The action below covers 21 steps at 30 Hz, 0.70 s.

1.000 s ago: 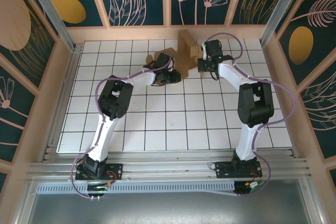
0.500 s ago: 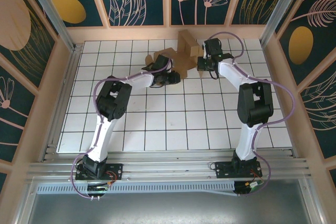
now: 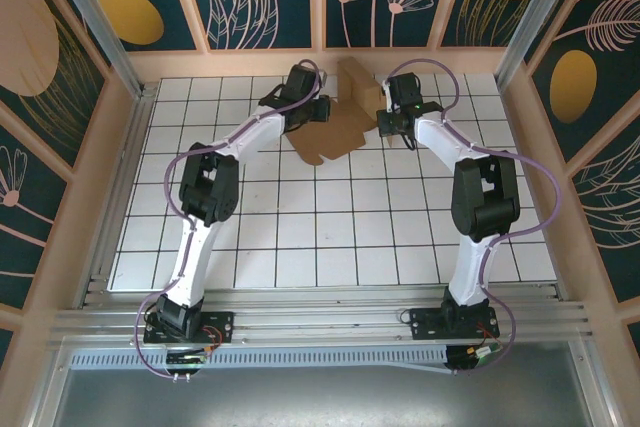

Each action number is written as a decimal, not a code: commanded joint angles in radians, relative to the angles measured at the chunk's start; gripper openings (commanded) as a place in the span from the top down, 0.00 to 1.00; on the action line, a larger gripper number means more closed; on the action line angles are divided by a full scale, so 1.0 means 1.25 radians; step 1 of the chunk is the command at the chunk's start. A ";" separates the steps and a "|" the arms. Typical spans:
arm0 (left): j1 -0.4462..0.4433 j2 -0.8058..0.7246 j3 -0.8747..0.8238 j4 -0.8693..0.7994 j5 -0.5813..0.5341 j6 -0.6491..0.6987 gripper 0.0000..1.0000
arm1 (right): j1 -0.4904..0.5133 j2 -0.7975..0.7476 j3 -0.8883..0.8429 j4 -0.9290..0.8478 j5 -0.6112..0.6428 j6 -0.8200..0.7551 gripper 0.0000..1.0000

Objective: Fold the paper box

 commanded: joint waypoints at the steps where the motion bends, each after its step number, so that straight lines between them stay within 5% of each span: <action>1: -0.006 0.084 0.037 -0.126 0.132 0.093 0.87 | 0.009 0.012 0.007 -0.016 -0.017 -0.035 0.93; 8: -0.007 0.065 -0.090 -0.014 0.363 0.068 0.89 | 0.009 0.027 0.026 -0.034 -0.023 -0.023 0.93; 14: -0.006 0.133 -0.068 -0.065 0.260 0.068 0.92 | 0.008 0.034 0.046 -0.048 -0.035 0.012 0.93; 21: -0.007 0.148 -0.122 0.011 0.353 0.006 0.92 | 0.006 0.073 0.131 -0.087 -0.140 0.294 0.91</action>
